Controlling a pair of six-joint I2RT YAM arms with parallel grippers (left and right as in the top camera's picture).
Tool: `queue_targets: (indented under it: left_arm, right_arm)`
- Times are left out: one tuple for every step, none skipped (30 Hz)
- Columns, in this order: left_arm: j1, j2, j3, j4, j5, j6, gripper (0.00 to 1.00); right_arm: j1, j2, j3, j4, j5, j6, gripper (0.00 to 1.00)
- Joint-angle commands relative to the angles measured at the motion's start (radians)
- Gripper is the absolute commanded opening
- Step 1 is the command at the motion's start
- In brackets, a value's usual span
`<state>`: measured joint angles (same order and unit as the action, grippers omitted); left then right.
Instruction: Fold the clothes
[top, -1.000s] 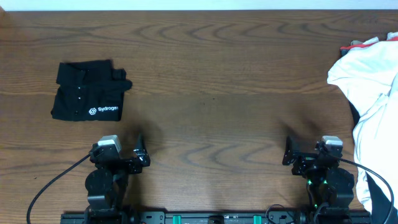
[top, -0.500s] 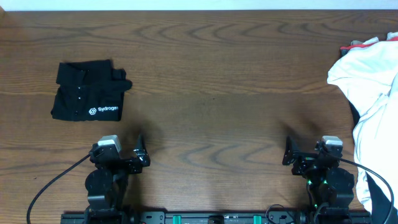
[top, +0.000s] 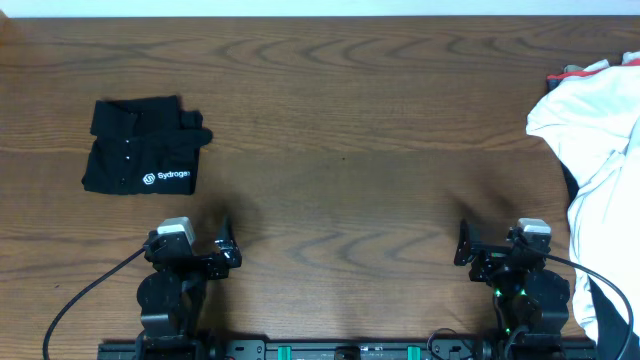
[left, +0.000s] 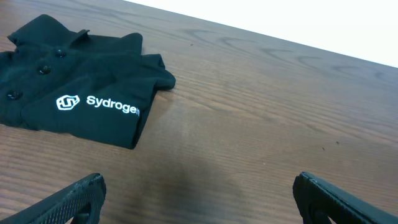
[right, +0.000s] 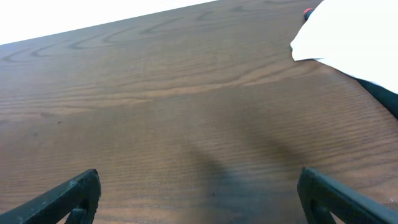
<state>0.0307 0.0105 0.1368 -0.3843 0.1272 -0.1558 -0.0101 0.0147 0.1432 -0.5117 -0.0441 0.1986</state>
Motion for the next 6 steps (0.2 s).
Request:
queue_targets:
  left_arm:
    - [-0.004,-0.006,-0.023,0.005,-0.008,0.013,0.98]
    - [-0.004,-0.006,-0.023,0.005,-0.008,0.013,0.98]
    - [-0.004,-0.006,-0.023,0.005,-0.008,0.013,0.98]
    - [-0.004,-0.006,-0.023,0.005,-0.008,0.013,0.98]
    - [-0.004,-0.006,-0.023,0.005,-0.008,0.013,0.98]
    - [-0.004,-0.006,-0.023,0.005,-0.008,0.013,0.98]
  right_arm:
    - [-0.013,-0.008,-0.003,-0.001,0.011,0.010,0.99]
    - [-0.013,-0.008,-0.003,-0.001,0.011,0.010,0.99]
    - [-0.013,-0.008,-0.003,-0.001,0.011,0.010,0.99]
    - [-0.013,-0.008,-0.003,-0.001,0.011,0.010,0.99]
    - [-0.013,-0.008,-0.003,-0.001,0.011,0.010,0.99]
    - [-0.013,-0.008,-0.003,-0.001,0.011,0.010,0.99]
